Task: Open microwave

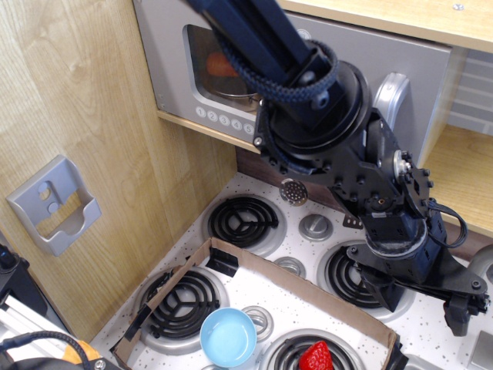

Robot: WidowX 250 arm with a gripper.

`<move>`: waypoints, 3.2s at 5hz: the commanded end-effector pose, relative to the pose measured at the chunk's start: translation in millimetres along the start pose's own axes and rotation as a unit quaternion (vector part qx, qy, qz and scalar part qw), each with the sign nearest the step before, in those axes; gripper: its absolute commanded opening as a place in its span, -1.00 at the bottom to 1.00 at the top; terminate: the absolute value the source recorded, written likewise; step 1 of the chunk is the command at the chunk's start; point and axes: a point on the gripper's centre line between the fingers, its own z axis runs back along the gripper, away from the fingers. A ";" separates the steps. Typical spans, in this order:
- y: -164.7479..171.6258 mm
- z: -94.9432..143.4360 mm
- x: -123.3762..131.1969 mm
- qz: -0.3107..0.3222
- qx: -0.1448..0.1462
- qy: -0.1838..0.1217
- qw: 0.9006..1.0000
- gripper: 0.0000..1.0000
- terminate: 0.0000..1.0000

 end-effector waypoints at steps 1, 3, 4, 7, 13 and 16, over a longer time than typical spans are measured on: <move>0.0 0.0 0.0 0.000 0.000 0.000 1.000 1.00 -1.00; 15.5 27.5 5.1 -0.018 0.066 -0.013 0.998 1.00 -1.00; 18.7 44.1 7.6 -0.025 0.095 -0.016 0.995 1.00 -1.00; 27.9 109.0 40.3 -0.027 0.163 -0.034 0.986 1.00 -1.00; 28.2 114.5 99.7 -0.055 0.175 -0.050 0.982 1.00 -1.00; 39.9 111.2 118.7 -0.070 0.174 -0.048 0.981 -1.00 -1.00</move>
